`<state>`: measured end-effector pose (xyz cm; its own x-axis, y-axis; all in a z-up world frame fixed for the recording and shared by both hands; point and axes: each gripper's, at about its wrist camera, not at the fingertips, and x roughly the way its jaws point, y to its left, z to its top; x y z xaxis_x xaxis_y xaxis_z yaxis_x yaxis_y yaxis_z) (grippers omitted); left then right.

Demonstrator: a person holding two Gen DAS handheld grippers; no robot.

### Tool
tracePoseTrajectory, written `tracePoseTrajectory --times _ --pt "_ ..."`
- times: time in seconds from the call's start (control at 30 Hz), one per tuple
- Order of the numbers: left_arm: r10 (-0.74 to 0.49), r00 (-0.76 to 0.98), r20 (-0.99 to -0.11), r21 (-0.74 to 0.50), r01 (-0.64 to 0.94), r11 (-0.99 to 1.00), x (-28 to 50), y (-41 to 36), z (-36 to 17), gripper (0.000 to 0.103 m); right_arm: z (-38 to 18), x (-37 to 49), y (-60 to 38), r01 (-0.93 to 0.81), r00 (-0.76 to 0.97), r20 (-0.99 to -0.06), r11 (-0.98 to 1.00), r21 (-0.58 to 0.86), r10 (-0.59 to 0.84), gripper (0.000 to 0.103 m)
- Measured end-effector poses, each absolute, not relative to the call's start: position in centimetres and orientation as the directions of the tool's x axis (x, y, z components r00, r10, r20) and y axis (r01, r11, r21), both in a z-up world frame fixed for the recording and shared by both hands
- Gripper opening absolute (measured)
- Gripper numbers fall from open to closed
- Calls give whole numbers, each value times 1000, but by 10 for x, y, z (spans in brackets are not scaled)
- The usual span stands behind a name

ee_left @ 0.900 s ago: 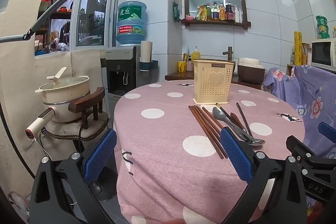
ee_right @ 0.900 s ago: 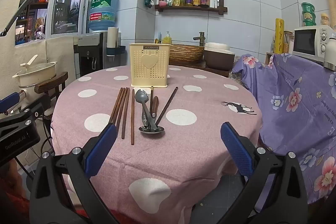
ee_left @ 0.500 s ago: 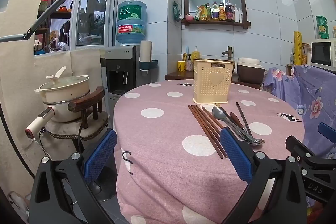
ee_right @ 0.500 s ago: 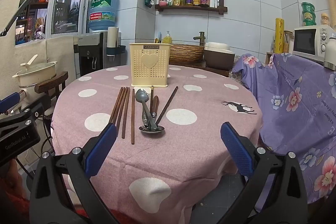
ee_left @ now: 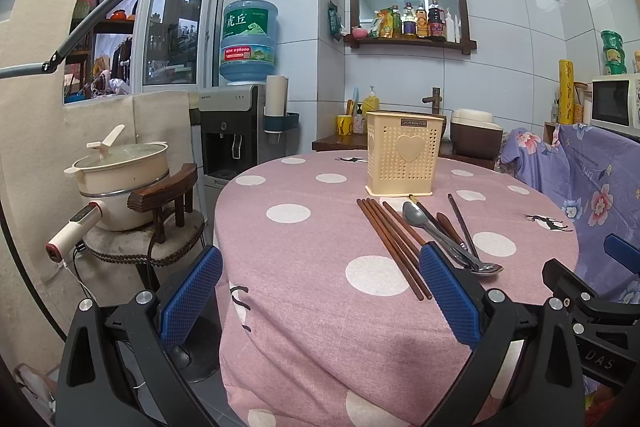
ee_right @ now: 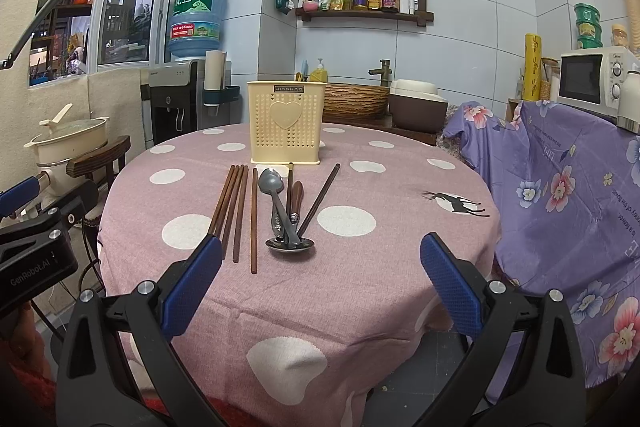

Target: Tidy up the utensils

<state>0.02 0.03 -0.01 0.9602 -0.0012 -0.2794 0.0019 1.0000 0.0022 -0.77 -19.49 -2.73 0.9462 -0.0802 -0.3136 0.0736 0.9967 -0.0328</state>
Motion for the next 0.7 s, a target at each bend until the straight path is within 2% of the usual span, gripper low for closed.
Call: tracePoseTrajectory --times 0.7 --pt "-3 959 -283 0 3 1000 1 1 0 98 -28 -7 -194 73 946 -315 997 -33 -80 98"
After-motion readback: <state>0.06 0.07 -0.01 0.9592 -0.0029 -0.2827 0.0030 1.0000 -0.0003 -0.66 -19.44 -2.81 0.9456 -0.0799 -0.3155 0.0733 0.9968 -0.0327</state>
